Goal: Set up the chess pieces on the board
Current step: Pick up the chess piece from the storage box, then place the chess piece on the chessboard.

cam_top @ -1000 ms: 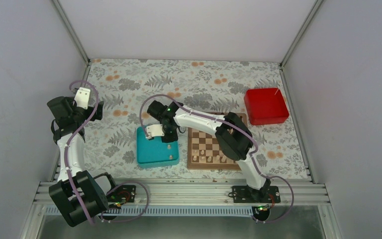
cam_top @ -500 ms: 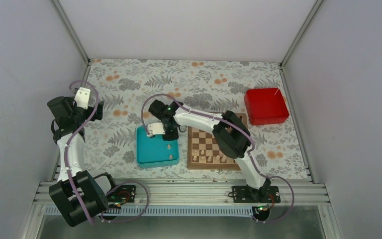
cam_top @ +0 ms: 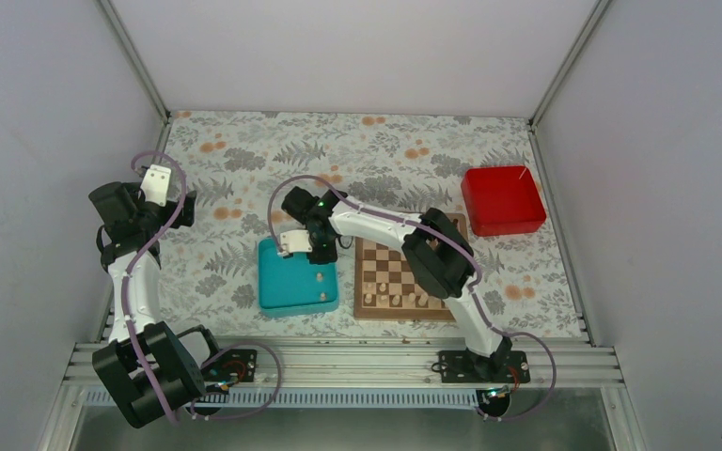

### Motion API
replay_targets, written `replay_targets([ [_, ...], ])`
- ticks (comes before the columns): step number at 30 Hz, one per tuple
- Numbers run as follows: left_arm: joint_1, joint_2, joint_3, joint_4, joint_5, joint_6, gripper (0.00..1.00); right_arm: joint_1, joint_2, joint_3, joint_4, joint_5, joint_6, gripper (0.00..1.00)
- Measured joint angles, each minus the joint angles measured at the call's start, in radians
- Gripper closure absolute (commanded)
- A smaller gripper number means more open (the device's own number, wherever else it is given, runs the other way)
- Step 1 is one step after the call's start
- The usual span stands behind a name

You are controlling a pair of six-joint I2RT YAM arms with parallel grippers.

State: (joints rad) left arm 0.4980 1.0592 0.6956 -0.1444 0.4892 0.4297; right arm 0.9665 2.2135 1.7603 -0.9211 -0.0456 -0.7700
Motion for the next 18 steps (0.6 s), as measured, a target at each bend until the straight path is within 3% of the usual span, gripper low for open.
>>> replay_targets([
  [18,0.0,0.0,0.0,0.0,0.0,0.0,0.0,-0.006,-0.135,-0.006,-0.037,-0.024,0.005,0.93],
])
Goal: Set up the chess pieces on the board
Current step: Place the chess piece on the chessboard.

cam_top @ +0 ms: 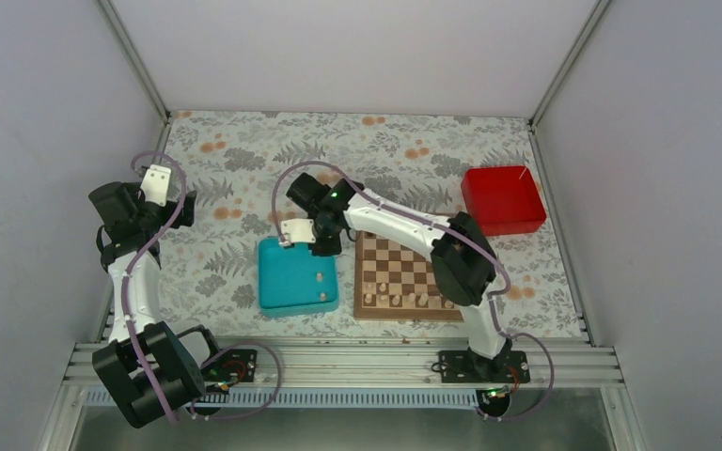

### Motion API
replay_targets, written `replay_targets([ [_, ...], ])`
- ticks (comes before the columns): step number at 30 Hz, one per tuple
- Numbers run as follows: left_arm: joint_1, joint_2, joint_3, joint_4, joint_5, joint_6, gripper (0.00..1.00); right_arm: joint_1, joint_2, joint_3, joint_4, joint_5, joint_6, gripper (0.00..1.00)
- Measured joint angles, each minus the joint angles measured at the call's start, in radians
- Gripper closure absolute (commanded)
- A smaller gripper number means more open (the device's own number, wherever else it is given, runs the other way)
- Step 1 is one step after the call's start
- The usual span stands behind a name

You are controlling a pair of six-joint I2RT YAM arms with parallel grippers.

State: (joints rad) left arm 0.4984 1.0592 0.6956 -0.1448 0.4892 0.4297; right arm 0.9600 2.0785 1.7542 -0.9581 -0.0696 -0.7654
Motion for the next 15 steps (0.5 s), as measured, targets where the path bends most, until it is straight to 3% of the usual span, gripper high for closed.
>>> replay_targets([
  [6,0.0,0.0,0.0,0.0,0.0,0.0,0.0,-0.042,-0.167,-0.107,-0.021,-0.005,0.0,0.92],
  [15,0.0,0.0,0.0,0.0,-0.005,0.0,0.0,-0.2,-0.534,-0.457,-0.039,-0.01,0.005,0.91],
])
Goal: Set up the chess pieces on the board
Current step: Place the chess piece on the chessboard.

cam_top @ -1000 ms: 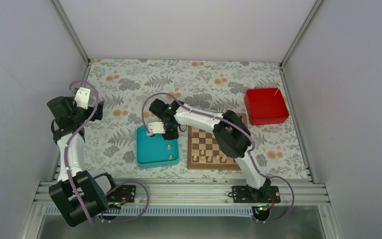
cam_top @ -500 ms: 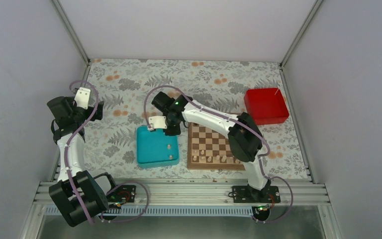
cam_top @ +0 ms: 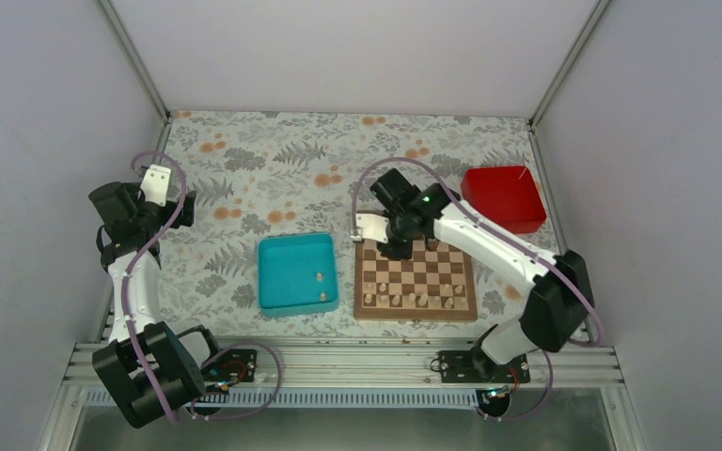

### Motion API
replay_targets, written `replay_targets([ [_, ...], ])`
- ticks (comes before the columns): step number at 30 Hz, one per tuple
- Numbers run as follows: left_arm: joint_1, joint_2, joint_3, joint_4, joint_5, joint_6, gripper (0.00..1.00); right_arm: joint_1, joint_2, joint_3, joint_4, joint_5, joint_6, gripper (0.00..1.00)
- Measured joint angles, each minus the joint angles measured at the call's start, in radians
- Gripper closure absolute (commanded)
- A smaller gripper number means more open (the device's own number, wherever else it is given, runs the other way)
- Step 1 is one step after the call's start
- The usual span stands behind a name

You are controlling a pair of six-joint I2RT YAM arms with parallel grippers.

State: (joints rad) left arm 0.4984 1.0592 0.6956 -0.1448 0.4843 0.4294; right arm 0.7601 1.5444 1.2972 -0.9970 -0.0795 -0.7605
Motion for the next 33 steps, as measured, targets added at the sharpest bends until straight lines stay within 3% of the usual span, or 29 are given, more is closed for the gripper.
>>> replay_targets([
  [6,0.0,0.0,0.0,-0.002,-0.006,0.0,0.0,-0.022,-0.123,-0.191,0.005,-0.023,0.002,0.91],
  [15,0.0,0.001,0.0,-0.002,-0.02,0.0,0.0,-0.061,-0.152,-0.36,0.058,-0.06,0.001,0.91],
  [33,0.0,0.011,0.0,-0.002,-0.026,0.0,0.0,-0.07,-0.098,-0.394,0.143,-0.098,-0.011,0.91],
])
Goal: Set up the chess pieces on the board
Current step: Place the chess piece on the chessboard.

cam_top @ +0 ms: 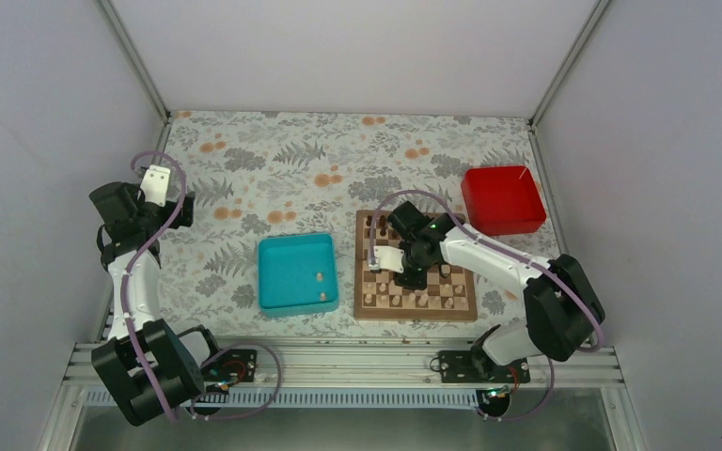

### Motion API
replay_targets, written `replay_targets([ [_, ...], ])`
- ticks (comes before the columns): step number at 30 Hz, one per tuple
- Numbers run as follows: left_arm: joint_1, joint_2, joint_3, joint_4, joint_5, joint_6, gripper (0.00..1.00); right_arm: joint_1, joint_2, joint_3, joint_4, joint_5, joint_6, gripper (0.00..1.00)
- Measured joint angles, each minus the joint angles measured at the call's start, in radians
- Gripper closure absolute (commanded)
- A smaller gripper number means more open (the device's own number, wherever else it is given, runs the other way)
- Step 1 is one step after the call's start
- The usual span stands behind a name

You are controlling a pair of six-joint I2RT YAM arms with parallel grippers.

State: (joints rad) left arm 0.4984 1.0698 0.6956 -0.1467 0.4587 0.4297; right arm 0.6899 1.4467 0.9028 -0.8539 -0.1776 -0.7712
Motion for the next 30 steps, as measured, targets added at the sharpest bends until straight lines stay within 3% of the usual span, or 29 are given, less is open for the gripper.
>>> replay_targets([
  [21,0.0,0.003,0.0,0.0,-0.001,0.0,0.0,-0.013,0.016,0.03,-0.055,-0.011,-0.017,0.88],
  [30,0.0,0.003,0.0,0.0,-0.001,0.0,0.0,-0.013,0.027,0.03,-0.053,-0.011,-0.024,0.67],
])
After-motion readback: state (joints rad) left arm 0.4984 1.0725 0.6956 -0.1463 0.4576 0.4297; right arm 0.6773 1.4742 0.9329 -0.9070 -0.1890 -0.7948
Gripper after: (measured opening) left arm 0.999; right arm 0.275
